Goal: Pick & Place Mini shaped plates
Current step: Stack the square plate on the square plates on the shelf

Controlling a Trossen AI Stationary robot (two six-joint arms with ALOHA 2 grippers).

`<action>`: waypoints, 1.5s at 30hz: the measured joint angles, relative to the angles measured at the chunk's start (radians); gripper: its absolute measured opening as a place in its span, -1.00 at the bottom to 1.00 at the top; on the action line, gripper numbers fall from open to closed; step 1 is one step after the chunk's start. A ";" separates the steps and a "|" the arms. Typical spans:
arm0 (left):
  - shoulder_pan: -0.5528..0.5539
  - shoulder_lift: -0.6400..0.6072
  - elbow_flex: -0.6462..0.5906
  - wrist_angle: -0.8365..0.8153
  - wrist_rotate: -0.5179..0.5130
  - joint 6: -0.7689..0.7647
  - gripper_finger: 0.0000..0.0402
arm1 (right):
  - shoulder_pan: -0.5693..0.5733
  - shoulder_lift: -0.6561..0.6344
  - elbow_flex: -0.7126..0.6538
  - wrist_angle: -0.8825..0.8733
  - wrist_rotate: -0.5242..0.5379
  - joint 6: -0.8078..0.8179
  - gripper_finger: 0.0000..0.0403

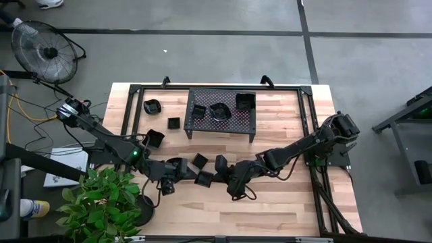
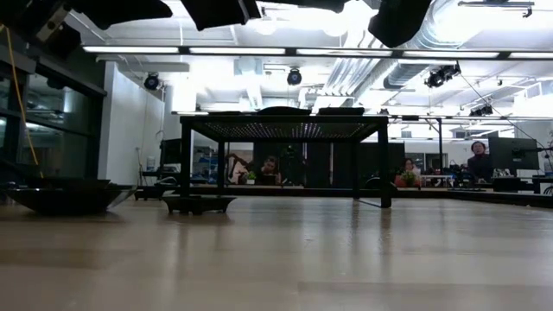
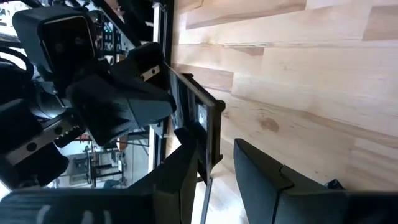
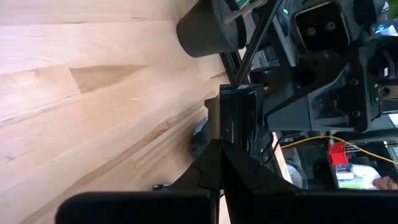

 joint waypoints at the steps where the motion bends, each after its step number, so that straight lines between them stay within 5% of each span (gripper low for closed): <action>1: 0.000 0.000 0.000 0.000 0.000 -0.001 -0.50 | 0.000 0.000 0.000 0.002 -0.002 -0.001 -1.00; 12: 0.000 0.000 0.000 0.018 0.022 -0.002 -0.51 | 0.000 0.000 0.000 0.014 -0.026 -0.006 -1.00; 24: 0.000 0.000 0.000 0.039 0.062 -0.002 -0.98 | 0.000 0.000 0.000 0.021 -0.042 -0.006 -1.00; 45: 0.000 0.000 0.000 0.040 0.114 -0.002 -1.00 | 0.000 0.000 0.000 0.046 -0.051 -0.026 -1.00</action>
